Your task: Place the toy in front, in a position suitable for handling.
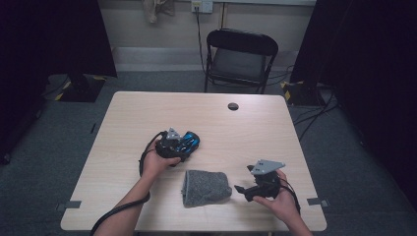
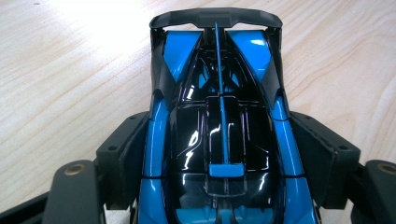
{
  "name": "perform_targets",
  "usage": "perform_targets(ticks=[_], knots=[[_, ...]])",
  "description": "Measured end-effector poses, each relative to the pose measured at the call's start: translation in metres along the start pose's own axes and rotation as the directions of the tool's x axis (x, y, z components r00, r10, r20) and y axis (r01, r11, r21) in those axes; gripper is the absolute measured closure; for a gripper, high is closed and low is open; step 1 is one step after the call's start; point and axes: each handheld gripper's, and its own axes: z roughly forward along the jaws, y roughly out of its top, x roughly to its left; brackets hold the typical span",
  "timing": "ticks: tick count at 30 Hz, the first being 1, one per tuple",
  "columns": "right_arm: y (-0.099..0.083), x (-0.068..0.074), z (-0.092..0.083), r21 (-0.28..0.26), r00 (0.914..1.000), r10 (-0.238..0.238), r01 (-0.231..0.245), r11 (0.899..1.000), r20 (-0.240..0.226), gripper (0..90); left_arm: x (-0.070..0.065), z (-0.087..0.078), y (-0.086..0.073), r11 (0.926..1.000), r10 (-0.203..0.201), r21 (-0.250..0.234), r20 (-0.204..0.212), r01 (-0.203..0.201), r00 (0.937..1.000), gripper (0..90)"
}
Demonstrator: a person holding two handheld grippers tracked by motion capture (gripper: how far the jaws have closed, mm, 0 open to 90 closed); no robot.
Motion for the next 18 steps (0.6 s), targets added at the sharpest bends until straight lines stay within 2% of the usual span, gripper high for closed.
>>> perform_targets(ticks=[1, 2, 3, 4, 5, 6, 9, 11, 13, 14, 18], knots=[[0.006, 0.005, 0.002, -0.015, 0.9989, 0.016, -0.017, 1.0, -0.044, 13.9, 0.0, 0.0, 0.0, 1.0, -0.001, -0.004, -0.002, 0.001, 1.0, 25.9], [0.018, 0.014, 0.01, -0.029, 0.9904, 0.031, -0.036, 0.999, -0.135, 14.1, 0.0, 0.0, -0.002, 0.9999, -0.003, -0.01, -0.001, 0.003, 1.0, 25.9], [0.018, 0.014, 0.01, -0.029, 0.9904, 0.031, -0.036, 0.999, -0.135, 14.1, 0.0, 0.0, -0.002, 0.9999, -0.003, -0.01, -0.001, 0.003, 1.0, 25.9], [0.023, 0.019, 0.015, -0.029, 0.9876, 0.019, -0.024, 0.999, -0.156, 14.0, 0.0, -0.001, -0.002, 0.9999, -0.003, -0.011, 0.002, 0.003, 1.0, 25.9], [0.033, 0.029, 0.025, -0.027, 0.9801, -0.016, 0.011, 1.0, -0.198, 15.9, 0.0, -0.001, -0.002, 0.9999, -0.002, -0.01, -0.002, 0.002, 1.0, 25.9], [0.033, 0.029, 0.025, -0.027, 0.9801, -0.016, 0.011, 1.0, -0.198, 15.9, 0.0, -0.001, -0.002, 1.0, -0.002, -0.009, -0.001, 0.002, 1.0, 25.9], [0.043, 0.041, 0.044, -0.029, 0.9659, -0.043, 0.037, 0.999, -0.255, 15.6, 0.0, -0.001, -0.002, 1.0, -0.004, -0.004, 0.003, 0.004, 1.0, 25.9], [0.046, 0.047, 0.056, -0.016, 0.9622, -0.062, 0.06, 0.998, -0.265, 15.5, 0.0, -0.001, -0.002, 1.0, -0.002, -0.002, 0.004, 0.002, 1.0, 25.9], [0.047, 0.051, 0.065, 0.0, 0.9619, -0.058, 0.06, 0.998, -0.267, 16.3, 0.0, -0.001, -0.002, 1.0, -0.002, -0.005, 0.004, 0.002, 1.0, 25.9], [0.047, 0.052, 0.07, -0.001, 0.9587, -0.061, 0.063, 0.998, -0.278, 17.0, 0.0, -0.001, -0.002, 1.0, 0.0, -0.006, 0.004, 0.0, 1.0, 25.8], [0.043, 0.056, 0.08, 0.021, 0.9591, -0.078, 0.087, 0.996, -0.272, 16.6, 0.0, -0.002, -0.003, 0.9999, -0.002, -0.011, 0.002, 0.002, 1.0, 25.8]])
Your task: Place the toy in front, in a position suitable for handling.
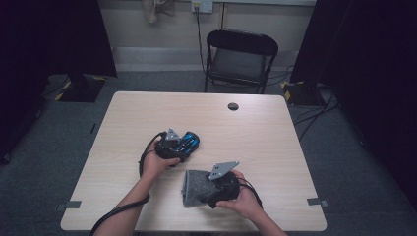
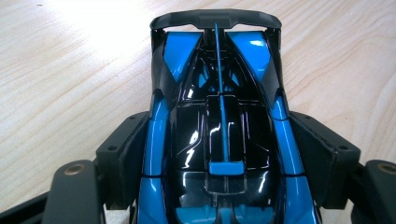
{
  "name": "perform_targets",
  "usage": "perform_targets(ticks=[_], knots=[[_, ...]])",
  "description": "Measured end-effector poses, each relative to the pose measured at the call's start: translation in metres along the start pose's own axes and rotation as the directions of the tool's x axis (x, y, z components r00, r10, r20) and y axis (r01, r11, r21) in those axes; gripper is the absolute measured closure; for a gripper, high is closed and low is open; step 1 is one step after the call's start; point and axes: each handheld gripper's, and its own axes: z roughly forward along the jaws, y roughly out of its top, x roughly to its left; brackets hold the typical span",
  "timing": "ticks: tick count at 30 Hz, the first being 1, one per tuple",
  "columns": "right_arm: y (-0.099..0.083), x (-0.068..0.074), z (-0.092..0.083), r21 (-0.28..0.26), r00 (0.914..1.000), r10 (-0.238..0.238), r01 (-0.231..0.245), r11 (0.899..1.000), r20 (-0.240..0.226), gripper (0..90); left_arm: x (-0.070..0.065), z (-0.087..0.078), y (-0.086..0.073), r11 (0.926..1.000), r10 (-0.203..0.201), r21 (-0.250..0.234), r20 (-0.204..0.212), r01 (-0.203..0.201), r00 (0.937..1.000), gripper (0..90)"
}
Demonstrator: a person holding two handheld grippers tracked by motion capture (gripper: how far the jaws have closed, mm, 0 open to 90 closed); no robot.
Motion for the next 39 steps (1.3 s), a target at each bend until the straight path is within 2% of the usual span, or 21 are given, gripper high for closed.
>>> perform_targets(ticks=[2, 4, 8, 12, 14, 17, 19, 22, 24, 27, 29, 31, 33, 36, 39], knots=[[-0.002, 0.0, 0.003, 0.017, 0.9997, -0.008, 0.008, 1.0, 0.022, 19.0, 0.0, 0.0, 0.0, 1.0, 0.001, 0.0, -0.003, -0.001, 1.0, 25.8], [-0.003, 0.0, 0.006, 0.038, 0.9985, -0.007, 0.005, 0.999, 0.054, 28.8, 0.0, 0.0, 0.0, 1.0, 0.001, 0.0, -0.002, -0.001, 1.0, 25.8], [-0.005, 0.001, 0.009, 0.059, 0.9949, -0.033, 0.027, 0.998, 0.095, 36.8, 0.0, -0.001, 0.0, 1.0, -0.001, 0.002, -0.003, 0.001, 1.0, 25.7], [-0.01, 0.002, 0.01, 0.042, 0.992, -0.045, 0.04, 0.998, 0.118, 46.8, 0.0, -0.001, 0.0, 1.0, 0.003, 0.002, 0.001, -0.003, 1.0, 25.4], [-0.01, 0.002, 0.009, 0.039, 0.9882, -0.064, 0.059, 0.998, 0.14, 62.3, 0.0, 0.0, 0.0, 1.0, 0.003, 0.004, 0.006, -0.003, 1.0, 24.6], [-0.013, 0.001, 0.006, 0.023, 0.9838, -0.076, 0.074, 0.997, 0.162, 69.0, -0.001, 0.0, 0.0, 1.0, 0.002, 0.004, 0.007, -0.002, 1.0, 22.9], [-0.013, 0.002, 0.005, 0.021, 0.9811, -0.086, 0.084, 0.996, 0.173, 70.3, -0.001, 0.0, 0.0, 1.0, 0.003, 0.004, 0.008, -0.003, 1.0, 22.8], [-0.011, 0.001, -0.004, 0.008, 0.9824, -0.06, 0.059, 0.998, 0.177, 70.9, 0.0, 0.0, 0.0, 1.0, 0.004, 0.005, 0.009, -0.004, 1.0, 22.8], [-0.011, -0.002, -0.013, -0.005, 0.9829, -0.055, 0.057, 0.998, 0.175, 70.9, 0.0, 0.0, 0.0, 1.0, 0.005, 0.004, 0.008, -0.005, 1.0, 22.9], [-0.015, -0.011, -0.035, -0.034, 0.9835, -0.013, 0.019, 0.999, 0.181, 70.8, -0.001, 0.0, 0.0, 1.0, 0.006, 0.003, 0.002, -0.006, 1.0, 22.9], [-0.02, -0.017, -0.047, -0.033, 0.9784, 0.0, 0.007, 0.999, 0.207, 70.8, 0.0, 0.0, 0.0, 1.0, 0.007, 0.002, 0.004, -0.007, 1.0, 22.9], [-0.027, -0.023, -0.058, -0.028, 0.9771, 0.016, -0.01, 1.0, 0.212, 70.8, -0.001, 0.0, 0.0, 1.0, 0.004, 0.004, 0.008, -0.004, 1.0, 22.9], [-0.033, -0.027, -0.066, -0.004, 0.9729, 0.011, -0.011, 1.0, 0.231, 70.7, 0.0, 0.0, 0.0, 1.0, 0.004, 0.004, 0.009, -0.004, 0.9999, 23.0], [-0.046, -0.034, -0.079, -0.003, 0.9689, 0.055, -0.055, 0.998, 0.241, 70.7, 0.0, 0.0, 0.0, 1.0, 0.004, 0.004, 0.009, -0.004, 1.0, 23.0], [-0.058, -0.041, -0.087, 0.029, 0.9569, 0.06, -0.071, 0.997, 0.284, 70.6, 0.0, 0.0, 0.0, 0.9999, 0.011, 0.005, 0.01, -0.011, 0.9999, 22.3]])
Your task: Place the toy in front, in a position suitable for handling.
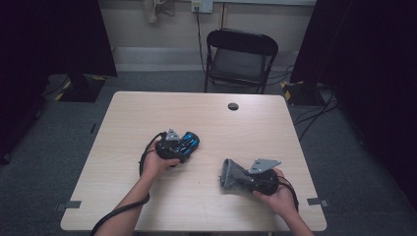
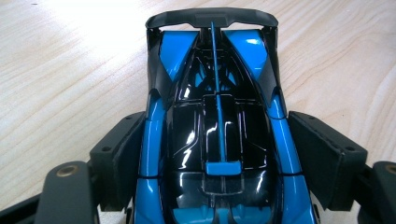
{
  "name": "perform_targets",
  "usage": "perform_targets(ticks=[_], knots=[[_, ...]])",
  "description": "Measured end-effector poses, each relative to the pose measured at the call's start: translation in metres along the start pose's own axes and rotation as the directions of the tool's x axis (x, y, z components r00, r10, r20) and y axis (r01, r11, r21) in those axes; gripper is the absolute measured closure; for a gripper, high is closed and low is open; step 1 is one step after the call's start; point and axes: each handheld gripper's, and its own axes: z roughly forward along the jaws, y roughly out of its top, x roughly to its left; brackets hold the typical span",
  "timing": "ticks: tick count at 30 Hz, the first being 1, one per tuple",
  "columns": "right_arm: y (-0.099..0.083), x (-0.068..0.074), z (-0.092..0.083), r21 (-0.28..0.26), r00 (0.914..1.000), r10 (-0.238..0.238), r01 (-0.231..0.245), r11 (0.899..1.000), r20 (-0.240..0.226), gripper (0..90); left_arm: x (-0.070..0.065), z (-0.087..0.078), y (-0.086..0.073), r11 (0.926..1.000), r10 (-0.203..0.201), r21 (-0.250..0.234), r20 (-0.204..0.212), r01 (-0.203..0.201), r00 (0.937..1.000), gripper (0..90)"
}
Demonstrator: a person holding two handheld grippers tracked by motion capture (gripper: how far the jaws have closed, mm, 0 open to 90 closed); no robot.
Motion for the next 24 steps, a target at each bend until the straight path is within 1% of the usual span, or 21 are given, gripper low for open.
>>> perform_targets(ticks=[1, 2, 4, 6, 7, 8, 9, 10, 11, 13, 16, 17, 20, 23, 24], knots=[[-0.004, -0.003, -0.001, 0.005, 0.9999, 0.008, -0.008, 1.0, 0.007, 70.5, 0.0, 0.0, 0.0, 1.0, 0.0, 0.002, 0.001, 0.0, 1.0, 21.7], [-0.009, -0.009, -0.002, 0.008, 0.9995, 0.021, -0.022, 1.0, 0.025, 70.4, -0.001, 0.001, 0.001, 1.0, 0.002, 0.004, 0.001, -0.002, 1.0, 20.4], [-0.017, -0.017, -0.002, 0.012, 0.9983, 0.048, -0.049, 0.999, 0.032, 70.4, -0.002, 0.002, 0.002, 0.9999, 0.005, 0.013, 0.008, -0.005, 1.0, 16.0], [-0.021, -0.019, 0.001, 0.029, 0.9981, 0.049, -0.05, 0.998, 0.039, 70.1, -0.004, 0.003, 0.002, 0.9998, 0.005, 0.019, -0.007, -0.004, 1.0, 13.3], [-0.023, -0.02, 0.002, 0.027, 0.9977, 0.06, -0.06, 0.998, 0.033, 70.0, -0.004, 0.004, 0.003, 0.9998, -0.001, 0.018, 0.0, 0.001, 1.0, 12.8], [-0.023, -0.02, 0.003, 0.024, 0.9976, 0.062, -0.062, 0.998, 0.032, 70.0, -0.004, 0.004, 0.003, 0.9999, -0.006, 0.016, -0.003, 0.006, 1.0, 13.3], [-0.023, -0.02, 0.003, 0.023, 0.9977, 0.059, -0.06, 0.998, 0.034, 69.9, -0.004, 0.003, 0.003, 0.9999, -0.012, 0.008, -0.017, 0.012, 0.9998, 15.5], [-0.023, -0.02, 0.003, 0.025, 0.9977, 0.058, -0.059, 0.998, 0.036, 69.8, -0.002, 0.001, 0.001, 0.9996, -0.027, -0.009, -0.023, 0.027, 0.9994, 20.5], [-0.024, -0.02, 0.004, 0.021, 0.9977, 0.058, -0.059, 0.998, 0.036, 69.7, -0.001, 0.001, 0.001, 0.9997, -0.024, -0.009, -0.026, 0.024, 0.9994, 25.7], [-0.025, -0.02, 0.003, 0.014, 0.9972, 0.068, -0.068, 0.998, 0.033, 69.7, -0.002, 0.001, 0.001, 0.9996, -0.027, -0.008, -0.022, 0.027, 0.9994, 25.8], [-0.026, -0.021, 0.003, 0.005, 0.9973, 0.067, -0.067, 0.998, 0.032, 69.6, -0.002, 0.001, 0.001, 0.9997, -0.024, -0.003, -0.021, 0.024, 0.9995, 26.0], [-0.027, -0.021, 0.003, 0.004, 0.997, 0.07, -0.07, 0.998, 0.033, 69.6, -0.002, -0.001, 0.003, 0.9997, -0.018, 0.017, -0.021, 0.018, 0.9996, 26.0], [-0.027, -0.021, 0.003, 0.003, 0.9968, 0.074, -0.074, 0.997, 0.03, 69.6, -0.003, -0.003, 0.004, 0.9991, 0.0, 0.041, -0.013, 0.0, 0.9999, 26.1], [-0.027, -0.022, 0.003, 0.002, 0.9967, 0.076, -0.076, 0.997, 0.029, 69.5, -0.006, -0.006, 0.005, 0.9989, 0.017, 0.044, -0.001, -0.017, 0.9999, 26.1], [-0.027, -0.022, 0.003, 0.0, 0.9964, 0.079, -0.079, 0.997, 0.029, 69.5, -0.007, -0.007, 0.006, 0.9992, 0.018, 0.036, -0.005, -0.018, 0.9998, 26.1]])
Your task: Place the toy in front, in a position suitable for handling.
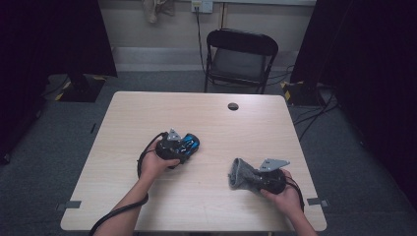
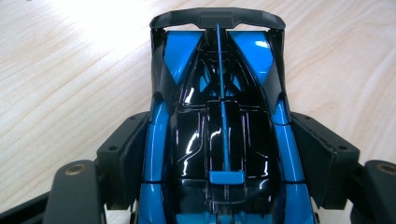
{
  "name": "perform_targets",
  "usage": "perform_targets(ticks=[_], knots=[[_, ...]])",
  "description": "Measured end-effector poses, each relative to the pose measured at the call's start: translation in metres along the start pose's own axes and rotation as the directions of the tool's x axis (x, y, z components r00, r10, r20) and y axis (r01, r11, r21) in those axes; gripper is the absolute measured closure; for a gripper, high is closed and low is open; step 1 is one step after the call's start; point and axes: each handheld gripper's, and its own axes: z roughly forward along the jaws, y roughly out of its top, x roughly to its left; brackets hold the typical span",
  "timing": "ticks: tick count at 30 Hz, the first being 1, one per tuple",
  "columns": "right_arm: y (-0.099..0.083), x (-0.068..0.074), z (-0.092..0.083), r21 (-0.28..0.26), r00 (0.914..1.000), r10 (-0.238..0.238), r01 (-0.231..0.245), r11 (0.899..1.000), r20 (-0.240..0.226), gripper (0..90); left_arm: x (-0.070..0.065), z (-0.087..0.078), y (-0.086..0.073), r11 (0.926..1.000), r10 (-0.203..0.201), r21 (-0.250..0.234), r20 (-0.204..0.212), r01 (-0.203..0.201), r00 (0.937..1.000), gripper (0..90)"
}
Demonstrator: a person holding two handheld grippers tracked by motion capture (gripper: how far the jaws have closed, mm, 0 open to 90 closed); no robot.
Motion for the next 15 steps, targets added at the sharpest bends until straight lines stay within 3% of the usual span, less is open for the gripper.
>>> perform_targets(ticks=[2, 10, 15], knots=[[0.0, -0.001, 0.0, -0.004, 1.0, 0.006, -0.006, 1.0, -0.002, 69.5, -0.002, -0.002, 0.002, 0.9999, -0.003, -0.013, 0.006, 0.003, 1.0, 26.1], [-0.001, -0.002, 0.0, -0.005, 0.9999, 0.012, -0.012, 1.0, 0.0, 69.4, -0.013, -0.015, 0.01, 0.9992, 0.035, 0.019, 0.068, -0.036, 0.9971, 26.1], [-0.001, -0.002, 0.0, -0.007, 0.9999, 0.014, -0.014, 1.0, 0.004, 69.4, -0.029, -0.025, 0.008, 0.9984, 0.057, 0.001, 0.114, -0.057, 0.9918, 26.1]])
